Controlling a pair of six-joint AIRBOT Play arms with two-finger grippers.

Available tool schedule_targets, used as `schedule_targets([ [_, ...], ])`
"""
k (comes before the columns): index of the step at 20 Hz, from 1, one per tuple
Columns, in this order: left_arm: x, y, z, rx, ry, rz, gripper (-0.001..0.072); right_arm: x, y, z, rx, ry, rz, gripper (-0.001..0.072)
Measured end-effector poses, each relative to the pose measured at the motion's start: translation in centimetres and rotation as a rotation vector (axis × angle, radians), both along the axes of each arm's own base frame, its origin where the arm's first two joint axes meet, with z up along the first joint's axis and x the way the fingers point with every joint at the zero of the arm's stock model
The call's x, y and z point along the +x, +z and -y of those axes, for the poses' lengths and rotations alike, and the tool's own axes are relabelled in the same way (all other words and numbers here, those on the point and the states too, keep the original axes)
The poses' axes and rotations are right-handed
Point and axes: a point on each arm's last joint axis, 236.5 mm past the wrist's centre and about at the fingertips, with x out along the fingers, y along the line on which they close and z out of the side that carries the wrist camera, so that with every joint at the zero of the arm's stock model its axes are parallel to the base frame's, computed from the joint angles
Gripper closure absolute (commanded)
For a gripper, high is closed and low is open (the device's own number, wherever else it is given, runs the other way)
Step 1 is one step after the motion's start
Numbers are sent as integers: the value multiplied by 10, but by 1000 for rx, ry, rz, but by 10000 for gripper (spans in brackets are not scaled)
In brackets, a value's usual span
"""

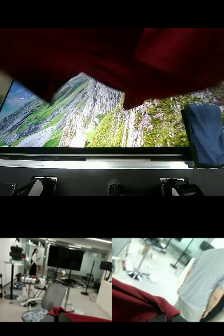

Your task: Fold the shirts.

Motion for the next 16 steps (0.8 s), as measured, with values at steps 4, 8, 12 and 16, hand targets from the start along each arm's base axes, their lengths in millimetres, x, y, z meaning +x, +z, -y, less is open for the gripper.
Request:
schedule_targets([
  [4, -5, -16, 0, 5, 19, -74, 685, -19, 0, 6, 7, -18, -7, 671],
  [8, 32, -78, -15, -30, 7, -283, 686, 16, -46, 6, 9, -32, -203, 670],
  [12, 104, -220, -42, -102, -38, -686, 686, 105, -178, -7, -1, -32, -670, 670],
  [16, 169, -379, -63, -160, -72, -1054, 686, 195, -336, -35, 12, 26, -1060, 670],
])
